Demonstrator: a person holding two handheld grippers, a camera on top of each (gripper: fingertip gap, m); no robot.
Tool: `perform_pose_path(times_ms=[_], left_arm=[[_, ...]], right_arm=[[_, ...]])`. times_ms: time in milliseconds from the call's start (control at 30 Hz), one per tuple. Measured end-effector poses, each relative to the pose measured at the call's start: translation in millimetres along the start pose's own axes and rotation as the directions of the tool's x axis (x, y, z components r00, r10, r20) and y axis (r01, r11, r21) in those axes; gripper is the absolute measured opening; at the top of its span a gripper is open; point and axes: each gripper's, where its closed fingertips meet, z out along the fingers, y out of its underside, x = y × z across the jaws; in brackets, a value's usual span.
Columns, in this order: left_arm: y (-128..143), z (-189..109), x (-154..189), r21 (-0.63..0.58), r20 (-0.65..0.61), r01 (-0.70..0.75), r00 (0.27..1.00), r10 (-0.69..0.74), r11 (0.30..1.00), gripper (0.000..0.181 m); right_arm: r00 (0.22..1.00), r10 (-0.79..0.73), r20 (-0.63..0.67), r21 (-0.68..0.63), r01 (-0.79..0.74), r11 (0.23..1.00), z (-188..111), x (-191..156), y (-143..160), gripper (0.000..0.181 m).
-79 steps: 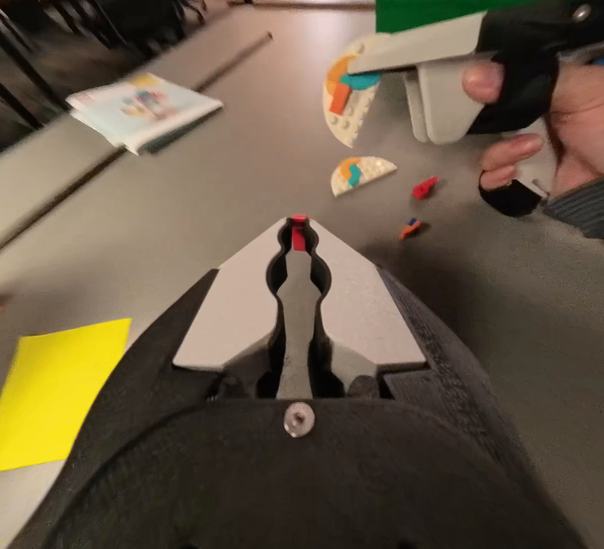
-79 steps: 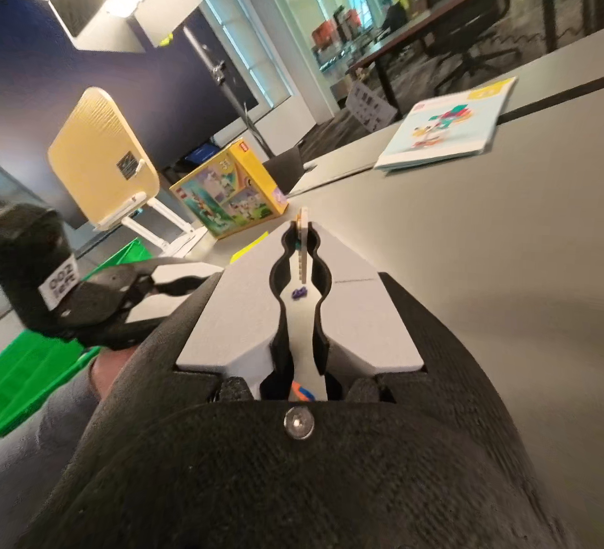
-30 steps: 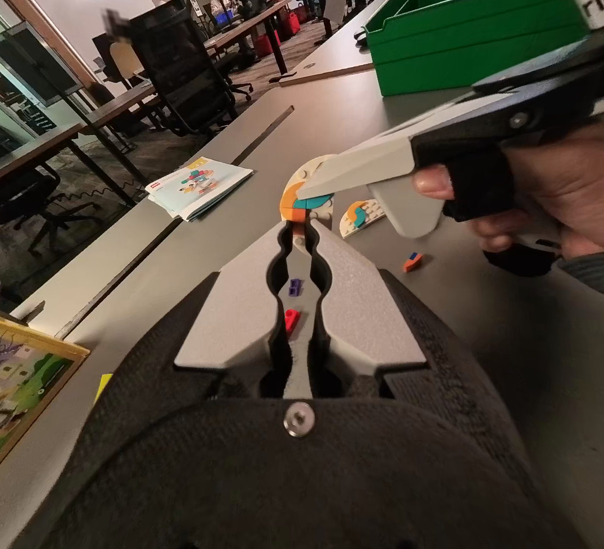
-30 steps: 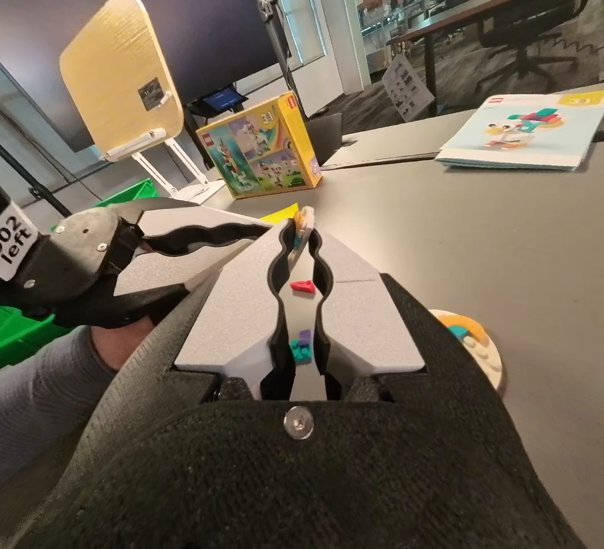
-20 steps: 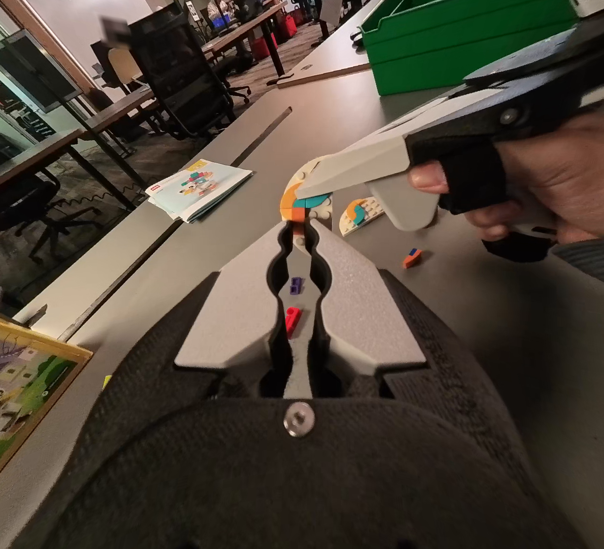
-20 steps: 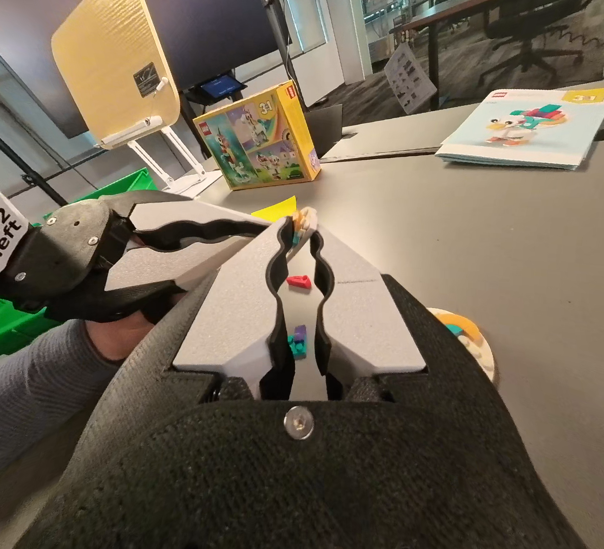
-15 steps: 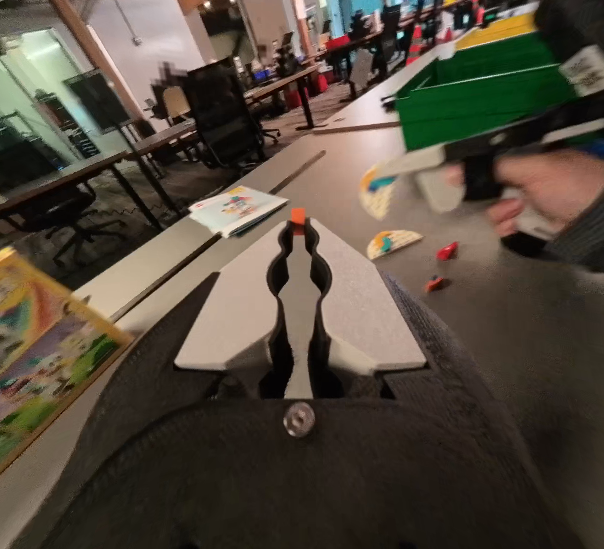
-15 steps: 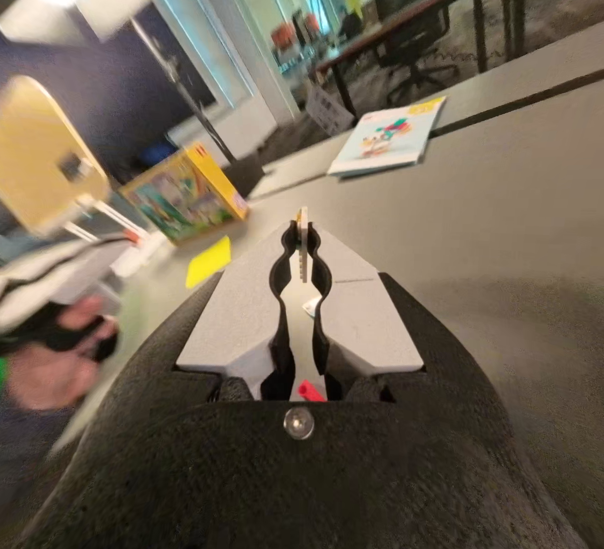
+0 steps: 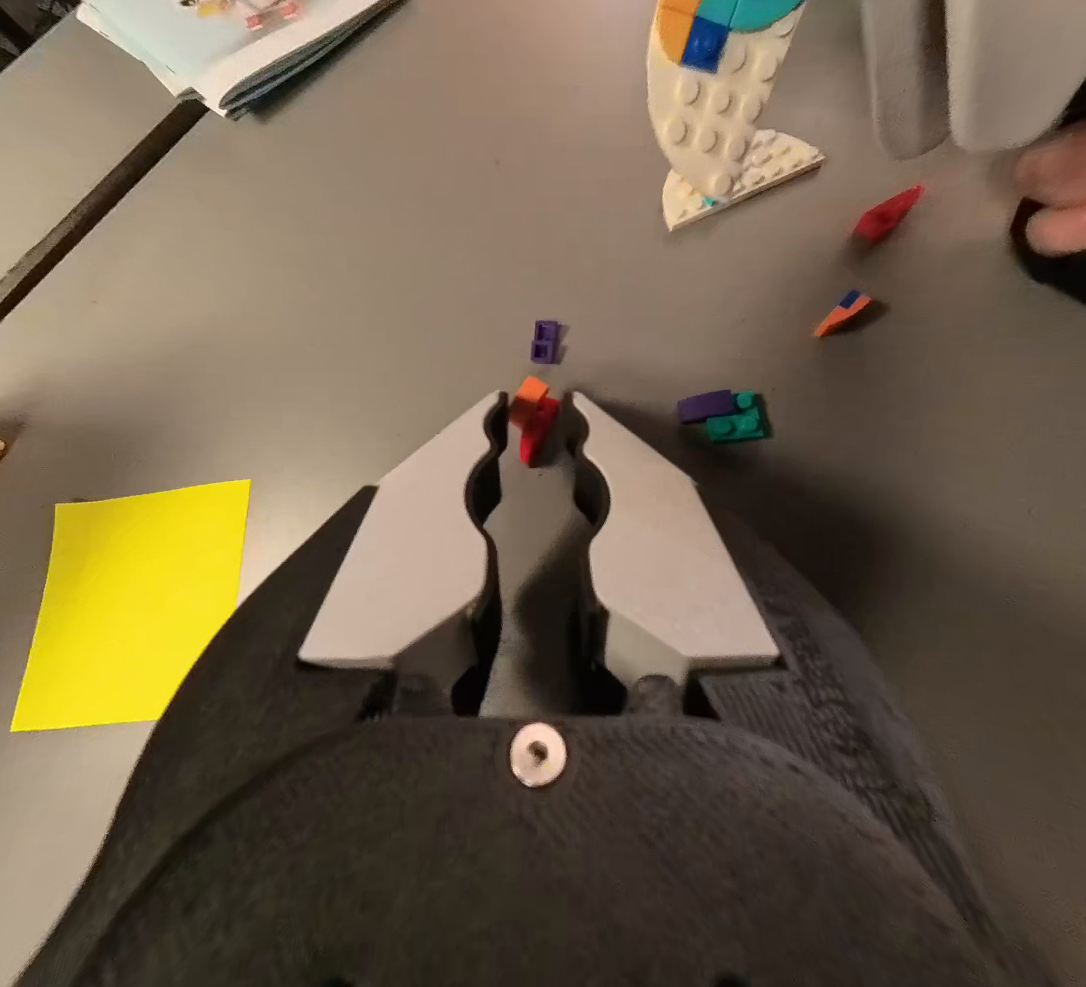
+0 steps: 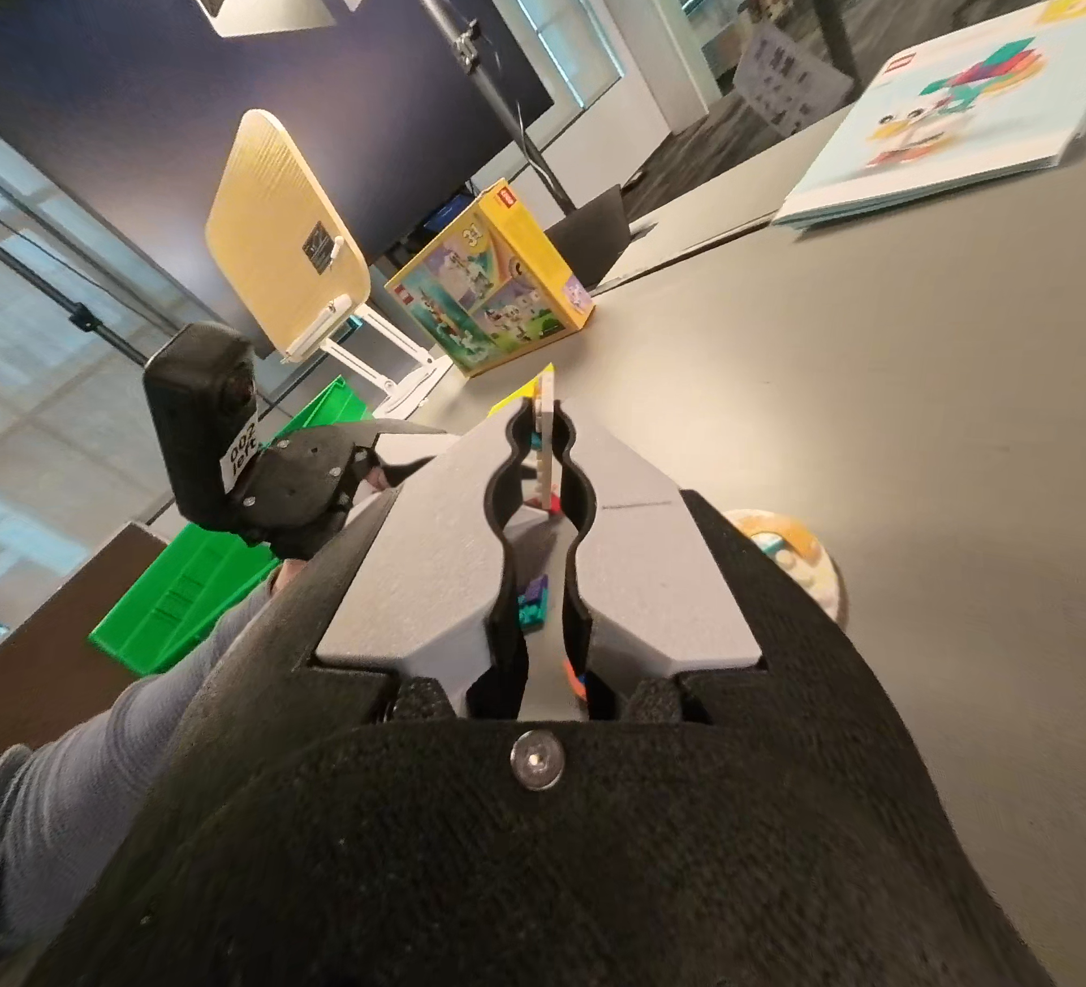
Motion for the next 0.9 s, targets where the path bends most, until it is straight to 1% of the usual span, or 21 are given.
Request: perform_pose_path(times_ms=[67,133,167,267,367,433,500,567,667,900], left_arm=[[-2.4,-0.1,2.0,0.017,-0.009,0.000,1.000,0.000,1.000,0.030],[-13.8,-4.5,8.1,0.086,-0.048,0.014,0.999,-0.010,0.996,0.035],[-21.5,-8.1,12.5,0.135,-0.078,0.021,0.997,-0.010,0.991,0.035],[-38.6,-19.0,17.1,0.252,-0.102,0.020,0.995,0.006,0.968,0.035],[-56.8,-33.0,23.0,0.381,-0.091,-0.020,0.994,0.059,0.924,0.030],[-65.4,-40.7,26.8,0.439,-0.063,-0.059,0.993,0.097,0.896,0.026],[-68.9,-43.5,29.8,0.459,-0.019,-0.115,0.990,0.140,0.881,0.023],[-68.7,-41.4,32.9,0.446,0.005,-0.152,0.986,0.167,0.882,0.022],[-68.3,-39.0,31.0,0.429,0.051,-0.177,0.984,0.172,0.886,0.020],[-68.2,-37.7,25.1,0.408,0.113,-0.190,0.981,0.157,0.893,0.014]], right_arm=[[1.000,-0.005,0.013,-0.013,0.005,1.000,1.6,-2.5,2.1,0.003],[1.000,-0.015,0.022,-0.021,0.016,1.000,2.6,-4.6,3.0,0.002],[0.999,-0.024,0.029,-0.023,0.025,0.999,3.1,-6.2,3.2,0.003],[0.996,-0.061,0.062,-0.031,0.063,0.998,5.0,-14.4,3.9,0.003],[0.990,-0.099,0.103,-0.067,0.106,0.992,8.9,-23.8,10.2,0.003],[0.986,-0.115,0.119,-0.084,0.126,0.989,11.6,-28.4,14.7,0.003],[0.984,-0.125,0.130,-0.093,0.137,0.986,13.9,-32.2,18.0,0.003],[0.982,-0.127,0.139,-0.103,0.142,0.985,15.7,-35.4,21.0,0.003],[0.983,-0.125,0.134,-0.100,0.139,0.985,16.3,-35.2,21.2,0.003],[0.987,-0.116,0.110,-0.086,0.126,0.988,18.9,-34.7,22.7,0.003]])
